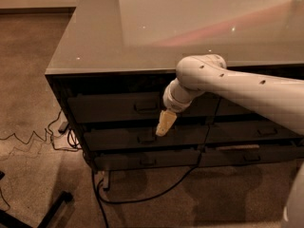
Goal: Open top drawer
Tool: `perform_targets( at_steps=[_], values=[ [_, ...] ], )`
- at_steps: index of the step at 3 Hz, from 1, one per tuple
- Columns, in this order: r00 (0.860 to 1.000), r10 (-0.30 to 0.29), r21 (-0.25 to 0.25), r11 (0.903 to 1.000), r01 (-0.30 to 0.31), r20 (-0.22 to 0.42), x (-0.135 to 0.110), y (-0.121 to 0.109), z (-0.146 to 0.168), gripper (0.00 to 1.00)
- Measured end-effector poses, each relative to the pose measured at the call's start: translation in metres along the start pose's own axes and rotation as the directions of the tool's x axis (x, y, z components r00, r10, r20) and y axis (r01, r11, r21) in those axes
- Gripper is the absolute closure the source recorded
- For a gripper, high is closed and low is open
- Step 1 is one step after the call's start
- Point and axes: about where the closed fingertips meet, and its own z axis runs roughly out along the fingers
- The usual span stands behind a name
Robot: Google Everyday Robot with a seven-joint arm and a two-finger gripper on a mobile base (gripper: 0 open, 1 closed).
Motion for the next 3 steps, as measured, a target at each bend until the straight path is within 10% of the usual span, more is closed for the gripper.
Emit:
perform_targets(
  at_steps=[3],
  values=[
    [0.998, 0.038, -0.056, 0.9976, -0.041, -0.052, 0.0095, -0.014, 0.0255, 0.0]
  ],
)
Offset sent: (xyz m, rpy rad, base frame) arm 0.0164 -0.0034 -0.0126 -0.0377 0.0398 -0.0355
